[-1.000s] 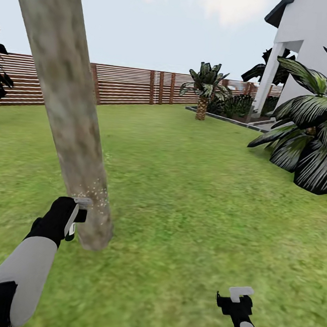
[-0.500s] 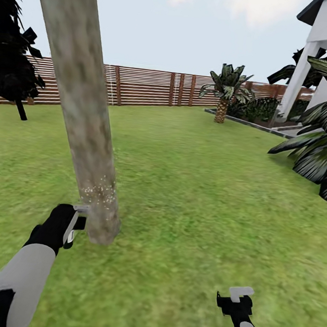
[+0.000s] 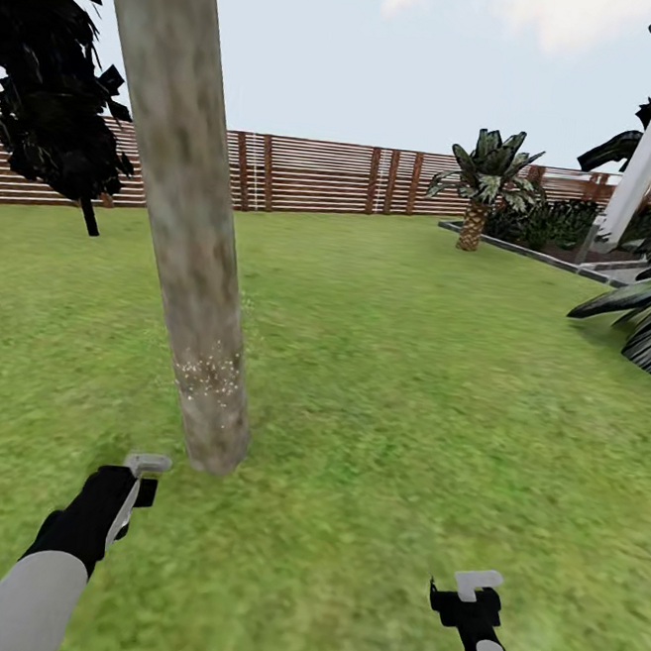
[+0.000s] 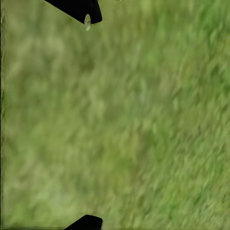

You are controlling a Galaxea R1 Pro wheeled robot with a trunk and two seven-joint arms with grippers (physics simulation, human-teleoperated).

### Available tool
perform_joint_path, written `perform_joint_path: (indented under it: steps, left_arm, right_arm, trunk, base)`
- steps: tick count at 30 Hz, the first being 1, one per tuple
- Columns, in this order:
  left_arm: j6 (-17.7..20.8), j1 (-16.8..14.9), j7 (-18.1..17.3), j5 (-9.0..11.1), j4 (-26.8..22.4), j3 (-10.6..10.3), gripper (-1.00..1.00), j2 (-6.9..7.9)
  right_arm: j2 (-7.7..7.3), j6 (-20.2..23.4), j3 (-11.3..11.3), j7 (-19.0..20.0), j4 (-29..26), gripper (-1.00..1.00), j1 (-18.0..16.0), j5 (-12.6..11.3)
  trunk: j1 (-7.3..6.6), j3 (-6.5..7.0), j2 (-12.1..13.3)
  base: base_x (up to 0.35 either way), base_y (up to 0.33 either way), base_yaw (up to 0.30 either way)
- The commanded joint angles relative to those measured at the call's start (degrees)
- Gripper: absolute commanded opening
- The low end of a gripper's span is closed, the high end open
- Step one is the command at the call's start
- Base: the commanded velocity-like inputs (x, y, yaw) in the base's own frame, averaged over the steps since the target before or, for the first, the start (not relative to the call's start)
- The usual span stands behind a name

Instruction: In the garden, pick up the pesticide atomizer on the floor and spray pesticide onto both trees until each tree trunk is fully covered.

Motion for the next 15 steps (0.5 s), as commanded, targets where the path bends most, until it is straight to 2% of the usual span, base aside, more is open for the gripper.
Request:
perform_joint_path:
  steps: [1, 3, 4, 5, 6, 9, 10, 11, 12, 13, 15]
  left_arm:
    - [-1.65, 0.83, 0.02, 0.02, -0.04, 0.01, -1.0, 0.2]
    - [-6.51, 2.28, -1.15, 0.11, 0.42, -0.23, -1.0, 1.25]
    - [-9.07, 3.05, -3.31, 0.03, 0.69, -0.44, -1.0, 1.88]
    - [-11.14, 3.9, -6.83, -0.21, 1.08, -0.61, -1.0, 2.61]
    - [-13.37, 4.85, -12.57, -1.36, 1.38, -0.81, -1.0, 3.97]
    - [-19.07, 6.0, -25.6, -6.61, 1.64, -1.98, -1.0, 7.36]
    - [-22.84, 6.22, -34.29, -9.87, 1.71, -2.27, -1.0, 8.97]
    - [-25.1, 6.31, -39.96, -11.7, 1.74, -2.37, -1.0, 9.59]
    - [-26.5, 6.34, -43.45, -12.84, 1.74, -2.44, -1.0, 9.82]
    - [-29.75, 6.38, -50.22, -15.86, 1.75, -2.63, -1.0, 10.05]
    - [-32.48, 6.39, -56.29, -19.62, 1.74, -2.86, -1.0, 9.91]
  right_arm:
    - [0.18, -0.17, -0.28, -0.05, 0.08, 1.0, -0.05, 0.8]
    - [0.31, -0.05, 0.34, 0.3, 0.06, 1.0, -0.05, 2.24]
    - [0.33, -0.01, 1.2, 1.14, 0.04, 1.0, -0.05, 3.61]
    - [0.33, 0.03, 2.16, 3.18, -0.05, 1.0, -0.05, 4.97]
    - [0.34, 0.06, 2.91, 7.44, -0.31, 1.0, -0.07, 6.12]
    - [0.24, 0.0, 3.35, 17.29, -1.39, 1.0, -0.12, 6.86]
    - [0.15, 0.02, 3.44, 23.73, -3.54, 1.0, -0.13, 7.3]
    - [0.12, 0.05, 3.49, 28.47, -5.39, 1.0, -0.14, 8.48]
    - [0.1, 0.06, 3.5, 31.76, -6.8, 1.0, -0.14, 9.85]
    - [0.13, 0.08, 3.51, 39.29, -10.39, 1.0, -0.14, 13.8]
    - [0.25, 0.14, 3.51, 46.4, -13.75, 1.0, -0.14, 17.2]
  trunk:
    - [-0.04, -0.05, -0.03]
    - [-0.04, -0.05, -0.03]
    - [-0.04, -0.05, -0.03]
    - [-0.04, -0.05, -0.03]
    - [-0.04, -0.05, -0.03]
    - [-0.04, -0.05, -0.03]
    - [-0.04, -0.05, -0.03]
    - [-0.04, -0.05, -0.03]
    - [-0.04, -0.05, -0.03]
    - [-0.04, -0.05, -0.03]
    - [-0.04, -0.05, -0.03]
  base:
    - [-0.315, -0.087, 0.005]
    - [-0.32, -0.08, 0.002]
    - [-0.322, -0.076, 0.001]
    - [-0.323, -0.075, 0.0]
    - [-0.323, -0.075, 0.0]
    - [-0.323, -0.069, 0.0]
    - [-0.323, -0.024, 0.0]
    - [-0.313, -0.012, 0.0]
    - [-0.264, -0.008, 0.0]
    - [-0.115, -0.003, 0.0]
    - [-0.056, -0.002, 0.0]
